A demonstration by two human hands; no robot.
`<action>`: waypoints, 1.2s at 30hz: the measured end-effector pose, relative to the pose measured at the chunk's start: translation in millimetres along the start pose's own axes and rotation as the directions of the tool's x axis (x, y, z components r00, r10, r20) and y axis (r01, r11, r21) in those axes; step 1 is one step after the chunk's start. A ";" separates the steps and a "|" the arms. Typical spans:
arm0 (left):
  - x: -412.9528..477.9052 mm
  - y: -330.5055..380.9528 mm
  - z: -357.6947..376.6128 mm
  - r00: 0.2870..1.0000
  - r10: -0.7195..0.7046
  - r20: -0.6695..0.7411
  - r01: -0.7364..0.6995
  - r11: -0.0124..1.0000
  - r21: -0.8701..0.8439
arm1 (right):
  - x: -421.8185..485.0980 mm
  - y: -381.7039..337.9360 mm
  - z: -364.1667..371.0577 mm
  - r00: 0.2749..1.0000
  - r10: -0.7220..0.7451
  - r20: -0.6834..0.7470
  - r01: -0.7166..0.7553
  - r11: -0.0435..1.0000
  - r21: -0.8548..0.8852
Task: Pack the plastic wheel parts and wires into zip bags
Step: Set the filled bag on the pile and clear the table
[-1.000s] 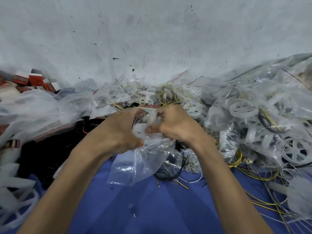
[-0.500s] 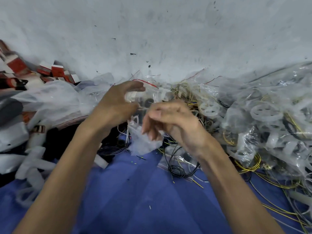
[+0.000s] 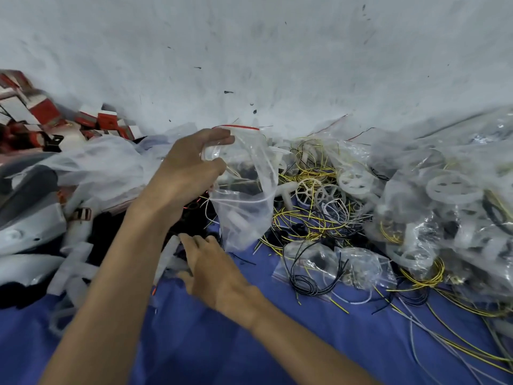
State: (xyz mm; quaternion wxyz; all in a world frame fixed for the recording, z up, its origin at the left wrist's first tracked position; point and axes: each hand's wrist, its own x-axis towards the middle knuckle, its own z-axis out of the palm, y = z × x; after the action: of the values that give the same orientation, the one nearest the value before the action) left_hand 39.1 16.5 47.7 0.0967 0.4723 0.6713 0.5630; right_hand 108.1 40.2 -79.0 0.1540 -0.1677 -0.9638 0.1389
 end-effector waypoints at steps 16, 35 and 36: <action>-1.6 1.7 7.2 1.000 0.002 0.001 -0.002 0.999 0.049 | -50.2 40.7 -86.6 0.977 -0.120 0.175 0.104 0.990 0.099; -11.6 24.5 -8.8 0.968 0.073 -0.240 -0.039 0.989 0.143 | -61.5 94.2 -151.6 0.989 0.119 -0.090 -0.101 0.977 0.186; -12.8 26.7 -9.7 0.968 0.078 -0.238 -0.036 0.984 0.175 | -62.7 95.2 -154.8 0.986 0.125 -0.111 -0.095 0.965 0.243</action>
State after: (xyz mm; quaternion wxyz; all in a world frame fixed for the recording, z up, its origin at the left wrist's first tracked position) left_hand 53.5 -1.6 68.5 -0.0432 0.4254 0.7095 0.5602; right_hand 244.1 136.9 16.4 0.2252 -0.2098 -0.9180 0.2501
